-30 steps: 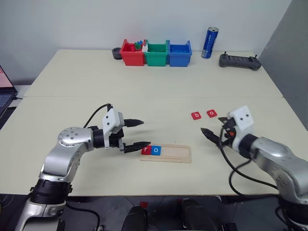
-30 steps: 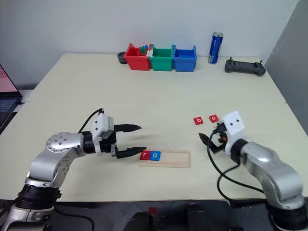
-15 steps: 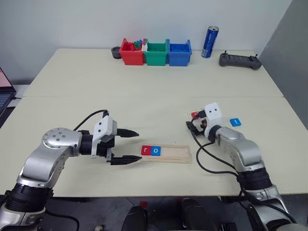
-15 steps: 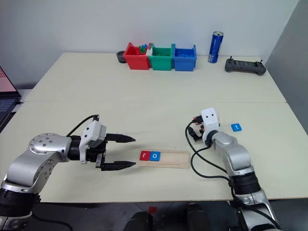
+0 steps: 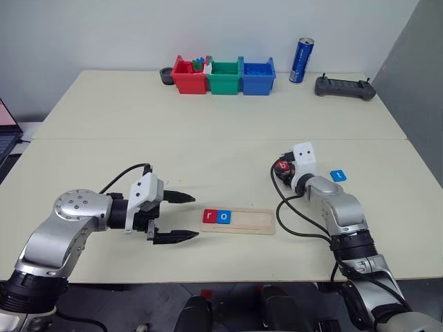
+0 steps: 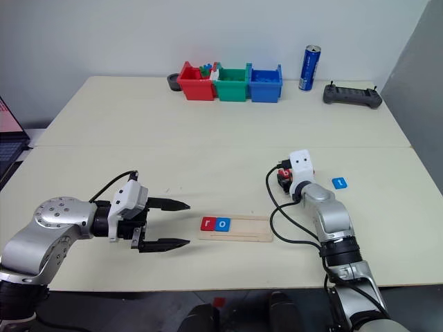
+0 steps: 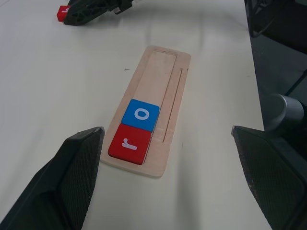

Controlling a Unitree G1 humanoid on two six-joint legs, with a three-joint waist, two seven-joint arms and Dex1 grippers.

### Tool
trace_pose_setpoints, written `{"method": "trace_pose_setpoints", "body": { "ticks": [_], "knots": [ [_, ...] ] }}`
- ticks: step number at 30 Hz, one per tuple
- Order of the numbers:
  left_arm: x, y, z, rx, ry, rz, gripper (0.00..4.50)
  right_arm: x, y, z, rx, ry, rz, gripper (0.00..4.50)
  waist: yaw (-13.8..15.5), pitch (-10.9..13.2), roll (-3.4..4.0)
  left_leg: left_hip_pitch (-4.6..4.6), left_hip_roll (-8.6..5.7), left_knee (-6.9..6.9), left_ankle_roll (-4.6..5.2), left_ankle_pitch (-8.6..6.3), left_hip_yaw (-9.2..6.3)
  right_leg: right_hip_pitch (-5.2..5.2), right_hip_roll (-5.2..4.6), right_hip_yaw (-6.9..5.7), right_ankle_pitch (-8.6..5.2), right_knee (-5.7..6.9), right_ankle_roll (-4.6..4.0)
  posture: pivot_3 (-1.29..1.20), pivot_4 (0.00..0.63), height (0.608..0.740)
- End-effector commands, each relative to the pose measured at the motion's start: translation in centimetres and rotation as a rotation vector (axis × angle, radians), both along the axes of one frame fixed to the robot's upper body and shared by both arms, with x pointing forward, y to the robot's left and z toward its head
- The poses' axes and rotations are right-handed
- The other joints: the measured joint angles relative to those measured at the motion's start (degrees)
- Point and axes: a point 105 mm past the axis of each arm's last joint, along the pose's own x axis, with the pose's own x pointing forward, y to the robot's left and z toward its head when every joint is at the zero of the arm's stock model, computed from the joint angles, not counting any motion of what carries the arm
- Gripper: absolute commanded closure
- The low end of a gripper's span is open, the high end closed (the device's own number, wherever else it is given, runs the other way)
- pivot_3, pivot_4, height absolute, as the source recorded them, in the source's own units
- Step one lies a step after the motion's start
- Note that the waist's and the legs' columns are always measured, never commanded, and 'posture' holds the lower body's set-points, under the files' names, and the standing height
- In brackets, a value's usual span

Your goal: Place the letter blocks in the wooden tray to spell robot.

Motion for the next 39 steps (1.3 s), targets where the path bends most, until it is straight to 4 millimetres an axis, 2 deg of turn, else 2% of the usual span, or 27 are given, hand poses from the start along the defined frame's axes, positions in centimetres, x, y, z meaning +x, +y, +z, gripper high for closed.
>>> {"method": "trace_pose_setpoints", "body": {
  "ticks": [1,3,5,8,12,16,19,26,27,30,33,34,36,39],
  "knots": [
    [-0.2,0.2,0.6,-0.012,-0.049,-0.008,0.00,-0.4,-0.1,0.3,0.010,-0.016,-0.005,3.06,-0.1,0.0,0.00,0.00,0.00,0.00,0.00,0.00,0.00,0.00,0.00,-0.01,0.00,0.00,0.00,0.00,0.150,0.740],
    [-0.4,0.4,0.3,-0.015,-0.050,-0.012,0.00,-1.1,-0.1,1.6,0.016,-0.059,-0.003,3.06,-0.1,0.0,0.01,0.00,0.01,-0.02,0.00,0.00,-0.02,0.00,0.00,-0.01,0.00,0.00,0.00,0.00,0.150,0.740],
    [-0.7,0.6,0.1,-0.018,-0.048,-0.020,0.00,-2.8,-0.3,3.0,0.014,-0.102,0.005,3.06,0.1,0.0,0.03,-0.06,0.01,-0.03,0.00,0.00,-0.03,-0.03,-0.01,-0.02,-0.01,-0.02,-0.01,0.00,0.150,0.740],
    [-1.1,0.9,-0.3,-0.018,-0.043,-0.032,0.00,-6.6,-0.4,3.9,0.006,-0.121,0.012,3.06,0.3,0.0,0.03,-0.21,-0.01,-0.03,-0.01,0.00,-0.06,-0.17,-0.02,-0.03,-0.01,-0.03,-0.01,0.00,0.150,0.740],
    [-1.3,1.0,-0.6,-0.023,-0.038,-0.041,0.00,-11.5,-0.6,2.8,0.005,-0.064,-0.053,3.06,0.5,0.0,0.03,-0.32,0.01,-0.01,-0.01,0.00,-0.14,-0.26,-0.02,-0.10,-0.03,-0.02,-0.02,0.00,0.150,0.740],
    [-1.4,1.1,-1.0,-0.019,-0.028,-0.063,0.00,-14.4,-0.7,1.4,0.038,0.007,-0.152,3.06,0.4,0.0,0.04,-0.30,0.01,0.02,-0.02,0.01,-0.08,-0.26,0.00,-0.05,-0.12,-0.01,0.09,0.00,0.150,0.740],
    [-1.5,0.8,-1.1,-0.025,-0.027,-0.076,0.00,-14.9,-0.6,0.3,0.060,0.050,-0.197,3.06,0.3,0.0,0.03,-0.19,0.02,0.03,-0.03,0.02,0.02,-0.22,0.00,0.03,-0.21,-0.01,0.26,0.00,0.150,0.740],
    [-1.2,0.5,-0.7,-0.021,-0.040,-0.094,0.00,-14.5,-0.8,-0.9,0.152,0.087,-0.264,3.06,0.4,0.0,0.03,-0.16,0.03,0.00,-0.03,0.01,0.00,-0.19,0.00,0.01,-0.23,-0.02,0.27,0.00,0.150,0.740],
    [-1.2,0.5,-0.7,-0.020,-0.041,-0.095,0.00,-14.4,-0.8,-0.9,0.165,0.082,-0.267,2.31,0.4,0.0,0.03,-0.16,0.03,0.00,-0.03,0.01,0.01,-0.19,0.00,0.02,-0.23,-0.02,0.27,0.00,0.150,0.740],
    [-1.2,0.5,-0.8,-0.017,-0.042,-0.093,0.00,-14.0,-0.9,0.1,0.187,0.038,-0.269,1.33,0.4,0.0,0.03,-0.16,0.03,-0.01,-0.03,0.01,0.02,-0.19,0.00,0.02,-0.23,-0.03,0.26,0.00,0.150,0.740],
    [-1.2,0.6,-1.2,-0.015,-0.044,-0.086,0.00,-13.5,-1.3,1.9,0.190,-0.032,-0.254,0.21,0.3,0.0,0.04,-0.16,0.03,-0.01,-0.03,0.01,0.02,-0.19,0.00,0.02,-0.23,-0.02,0.26,0.00,0.150,0.740],
    [-1.2,0.6,-1.2,-0.015,-0.045,-0.085,0.00,-13.4,-1.5,2.3,0.183,-0.047,-0.249,0.02,0.3,0.0,0.04,-0.15,0.03,-0.01,-0.03,0.01,0.01,-0.19,0.00,0.02,-0.23,-0.02,0.26,0.00,0.150,0.740],
    [-1.1,0.7,-1.3,-0.018,-0.051,-0.078,0.00,-13.1,-1.5,3.5,0.144,-0.084,-0.143,0.02,0.3,0.0,0.04,-0.15,0.03,-0.01,-0.03,0.01,0.00,-0.19,0.00,0.01,-0.23,-0.02,0.26,0.00,0.150,0.740],
    [-1.1,0.7,-1.6,-0.023,-0.053,-0.078,0.00,-12.8,-1.5,4.4,0.016,-0.097,0.131,0.02,0.4,0.0,0.05,-0.17,0.01,0.02,-0.03,0.01,0.04,-0.16,-0.03,0.02,-0.23,-0.07,0.26,0.00,0.150,0.740]
  ]
}}
